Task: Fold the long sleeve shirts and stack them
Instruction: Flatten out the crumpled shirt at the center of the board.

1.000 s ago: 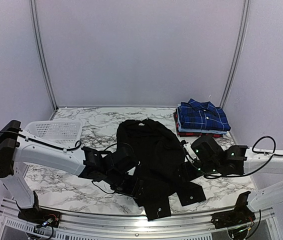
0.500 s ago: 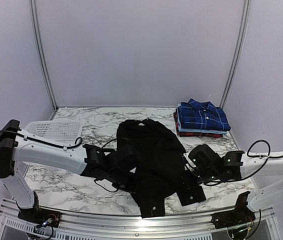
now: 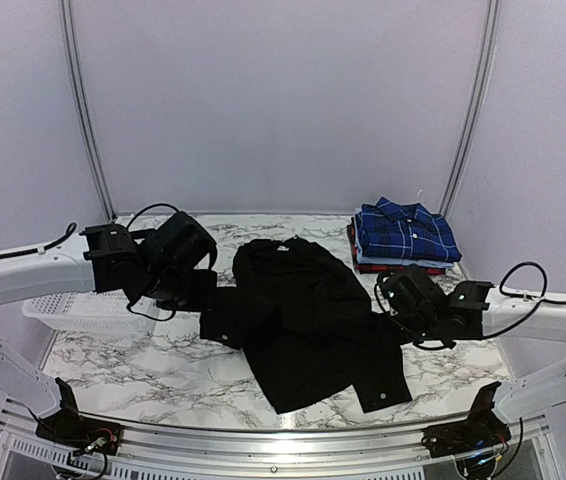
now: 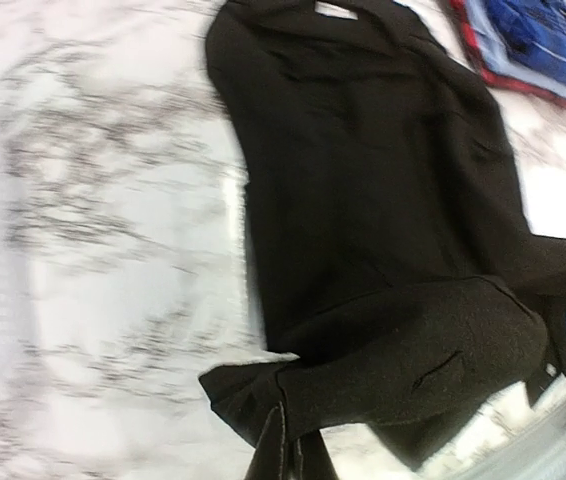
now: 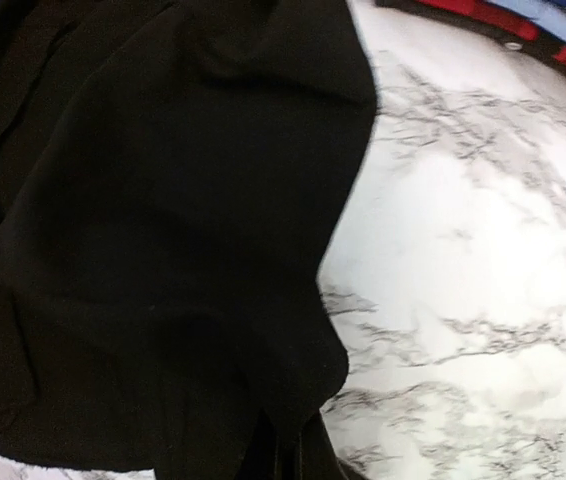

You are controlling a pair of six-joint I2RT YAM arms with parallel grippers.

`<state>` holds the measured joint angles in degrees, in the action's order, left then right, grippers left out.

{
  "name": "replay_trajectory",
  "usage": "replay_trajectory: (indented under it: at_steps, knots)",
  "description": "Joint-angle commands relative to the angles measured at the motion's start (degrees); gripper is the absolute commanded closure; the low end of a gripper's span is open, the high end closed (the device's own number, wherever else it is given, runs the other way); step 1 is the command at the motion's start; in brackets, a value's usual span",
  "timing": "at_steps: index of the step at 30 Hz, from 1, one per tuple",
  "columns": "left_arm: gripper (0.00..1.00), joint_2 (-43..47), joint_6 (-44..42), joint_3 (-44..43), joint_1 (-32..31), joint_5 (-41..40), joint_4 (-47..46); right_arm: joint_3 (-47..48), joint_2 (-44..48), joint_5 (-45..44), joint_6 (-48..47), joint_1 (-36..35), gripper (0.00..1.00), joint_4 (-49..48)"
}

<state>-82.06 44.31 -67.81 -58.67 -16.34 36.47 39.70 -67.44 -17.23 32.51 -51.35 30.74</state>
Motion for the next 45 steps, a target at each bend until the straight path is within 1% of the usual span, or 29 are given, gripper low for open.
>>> replay_trajectory:
  at_steps: [1,4,7,11,12,15,19,23,26,28,30,34,38,39,41,42,43,44,45]
  knots:
    - [1.00,2.5,-5.4,-4.0,6.5,-4.8,9.0,2.9,2.1,-8.5,-3.0,8.4,1.00,3.8]
    - [1.00,2.2,-10.5,-8.0,12.9,-5.7,9.8,3.5,3.5,-8.4,-5.0,15.9,1.00,2.3]
    - [1.00,-1.2,-15.7,-15.2,21.1,-6.3,9.9,3.7,4.3,-7.3,-7.0,21.8,1.00,-0.4]
    - [1.00,-8.9,-20.0,-28.4,30.3,-5.7,9.8,3.9,3.8,-4.2,-9.0,29.5,1.00,-3.7]
    - [1.00,-11.4,-20.7,-33.1,32.3,-5.3,9.8,4.0,3.5,-3.0,-9.4,31.5,1.00,-4.3]
    - [1.00,-19.4,-22.0,-43.3,37.5,-2.4,10.0,4.4,2.3,-0.2,-10.6,36.7,1.00,-5.7]
    - [1.00,-30.3,-23.1,-55.8,41.8,-0.3,10.4,4.6,1.2,2.6,-11.4,41.6,1.00,-7.4]
    - [1.00,-41.3,-23.9,-65.7,44.7,1.1,10.3,4.8,-0.1,3.6,-12.4,46.2,1.00,-8.7]
    - [1.00,-47.4,-23.9,-71.8,46.3,1.8,10.3,5.9,-1.1,5.5,-13.3,50.5,1.00,-8.9]
    - [1.00,-50.2,-23.5,-74.2,47.8,1.9,10.1,6.8,-1.0,6.3,-13.6,53.9,1.00,-8.9]
    - [1.00,-51.8,-22.6,-75.0,49.5,2.5,9.7,7.6,-0.5,6.4,-14.0,55.5,1.00,-8.9]
    - [1.00,-52.6,-21.4,-74.8,52.3,2.3,9.3,9.8,-0.7,7.5,-14.3,55.8,1.00,-8.5]
    - [1.00,-53.2,-21.8,-74.8,53.1,6.7,8.2,9.8,-2.3,14.0,-15.1,55.8,1.00,-9.8]
    - [1.00,-53.4,-22.0,-74.7,52.9,9.1,8.1,9.9,-2.7,15.4,-15.4,55.5,0.96,-10.0]
    - [0.88,-53.5,-22.4,-73.9,52.4,12.4,8.1,10.5,-3.5,15.7,-16.0,53.1,0.86,-9.7]
    - [0.75,-53.0,-22.6,-72.7,52.0,12.2,8.1,11.1,-3.8,15.0,-16.3,51.8,0.80,-9.1]
    - [0.60,-52.3,-22.9,-71.8,51.6,12.0,8.2,11.6,-4.1,13.9,-16.5,48.8,0.75,-8.6]
    - [0.48,-51.3,-23.1,-70.8,51.3,11.9,8.0,12.1,-4.3,13.3,-16.6,46.8,0.69,-7.9]
    - [0.39,-50.5,-23.4,-70.1,50.9,11.7,8.1,12.3,-4.4,13.1,-16.6,45.9,0.64,-7.4]
